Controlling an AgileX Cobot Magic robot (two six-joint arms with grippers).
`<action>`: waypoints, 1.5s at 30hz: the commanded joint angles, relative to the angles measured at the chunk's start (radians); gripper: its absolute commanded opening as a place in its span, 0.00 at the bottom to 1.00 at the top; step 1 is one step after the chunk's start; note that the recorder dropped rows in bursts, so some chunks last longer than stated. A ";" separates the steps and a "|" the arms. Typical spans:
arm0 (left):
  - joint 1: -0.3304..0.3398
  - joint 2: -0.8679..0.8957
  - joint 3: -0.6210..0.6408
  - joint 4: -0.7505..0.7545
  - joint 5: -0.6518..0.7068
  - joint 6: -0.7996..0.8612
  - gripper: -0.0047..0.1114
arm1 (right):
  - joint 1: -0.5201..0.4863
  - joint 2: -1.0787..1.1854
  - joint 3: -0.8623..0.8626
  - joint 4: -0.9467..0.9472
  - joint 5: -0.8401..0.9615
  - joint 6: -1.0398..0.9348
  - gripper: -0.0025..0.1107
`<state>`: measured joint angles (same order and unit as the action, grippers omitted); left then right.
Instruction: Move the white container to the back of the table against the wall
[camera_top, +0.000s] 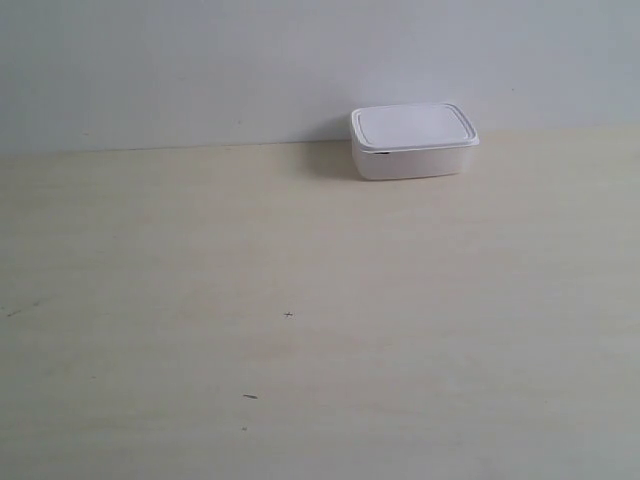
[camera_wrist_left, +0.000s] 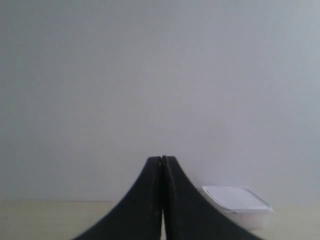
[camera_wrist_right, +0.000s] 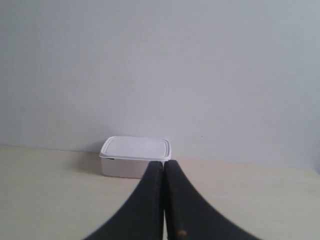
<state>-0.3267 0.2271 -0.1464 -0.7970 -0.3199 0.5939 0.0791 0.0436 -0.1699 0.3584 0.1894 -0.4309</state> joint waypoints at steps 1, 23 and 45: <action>0.096 -0.073 0.007 -0.006 0.000 0.003 0.04 | -0.006 -0.044 0.082 -0.022 -0.004 -0.002 0.02; 0.129 -0.121 0.146 0.373 0.347 0.003 0.04 | -0.006 -0.044 0.170 0.001 -0.036 -0.002 0.02; 0.129 -0.121 0.146 0.391 0.665 0.003 0.04 | -0.006 -0.044 0.170 0.001 -0.036 -0.002 0.02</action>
<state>-0.2009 0.1116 0.0011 -0.4040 0.3428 0.5939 0.0791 0.0056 -0.0048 0.3567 0.1676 -0.4309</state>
